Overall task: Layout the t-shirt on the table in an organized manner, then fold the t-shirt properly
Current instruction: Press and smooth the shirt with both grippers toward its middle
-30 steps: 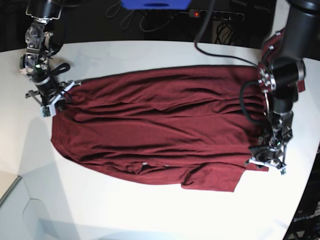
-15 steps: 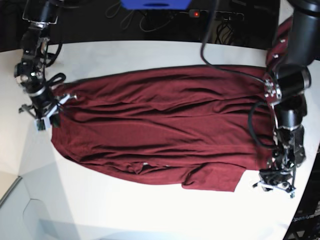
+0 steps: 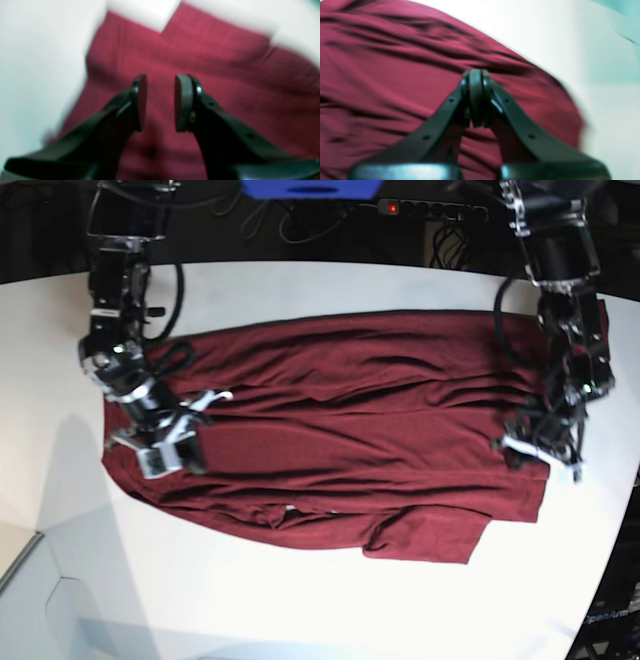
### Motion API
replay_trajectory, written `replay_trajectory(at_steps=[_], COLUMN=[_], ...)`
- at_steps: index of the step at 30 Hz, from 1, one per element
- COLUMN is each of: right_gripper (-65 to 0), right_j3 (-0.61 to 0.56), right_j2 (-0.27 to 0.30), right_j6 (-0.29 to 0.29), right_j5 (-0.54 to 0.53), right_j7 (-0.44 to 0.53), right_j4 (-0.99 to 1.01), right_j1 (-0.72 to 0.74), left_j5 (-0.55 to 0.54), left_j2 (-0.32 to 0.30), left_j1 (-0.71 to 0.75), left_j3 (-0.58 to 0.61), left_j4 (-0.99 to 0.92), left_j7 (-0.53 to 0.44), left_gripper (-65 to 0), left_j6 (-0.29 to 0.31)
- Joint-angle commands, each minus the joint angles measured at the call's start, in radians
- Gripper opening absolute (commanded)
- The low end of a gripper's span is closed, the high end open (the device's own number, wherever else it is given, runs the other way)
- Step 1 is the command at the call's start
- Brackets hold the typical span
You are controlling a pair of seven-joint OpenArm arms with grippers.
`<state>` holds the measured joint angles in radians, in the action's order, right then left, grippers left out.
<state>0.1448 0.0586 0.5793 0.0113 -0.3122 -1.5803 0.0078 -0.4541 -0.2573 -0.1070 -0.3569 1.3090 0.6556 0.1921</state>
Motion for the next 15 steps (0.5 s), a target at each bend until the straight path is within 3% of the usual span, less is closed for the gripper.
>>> replay_trajectory(at_steps=[1,7,15], right_gripper=[-65.0,-65.0,-65.0], right_j3=[-0.017,-0.150,-0.161], right_j2=[0.005,0.008,0.013], right_j6=[0.001,0.001,0.000], right_j5=[-0.012,-0.012,-0.012], right_j7=[0.026,0.026,0.032], right_j4=[-0.001,0.076,0.134], right_j1=[0.021,0.042,0.044], left_j5=[-0.008,-0.008,-0.015], left_j2=[-0.020,-0.043,-0.092], left_j1=[-0.021,-0.006,0.045], left_j3=[-0.006,-0.004,-0.004], left_j4=[-0.006,-0.173,-0.214], left_j7=[-0.049,-0.152,-0.158], left_gripper=[-46.5,-46.5,-46.5], left_j6=[0.002,0.004,0.004])
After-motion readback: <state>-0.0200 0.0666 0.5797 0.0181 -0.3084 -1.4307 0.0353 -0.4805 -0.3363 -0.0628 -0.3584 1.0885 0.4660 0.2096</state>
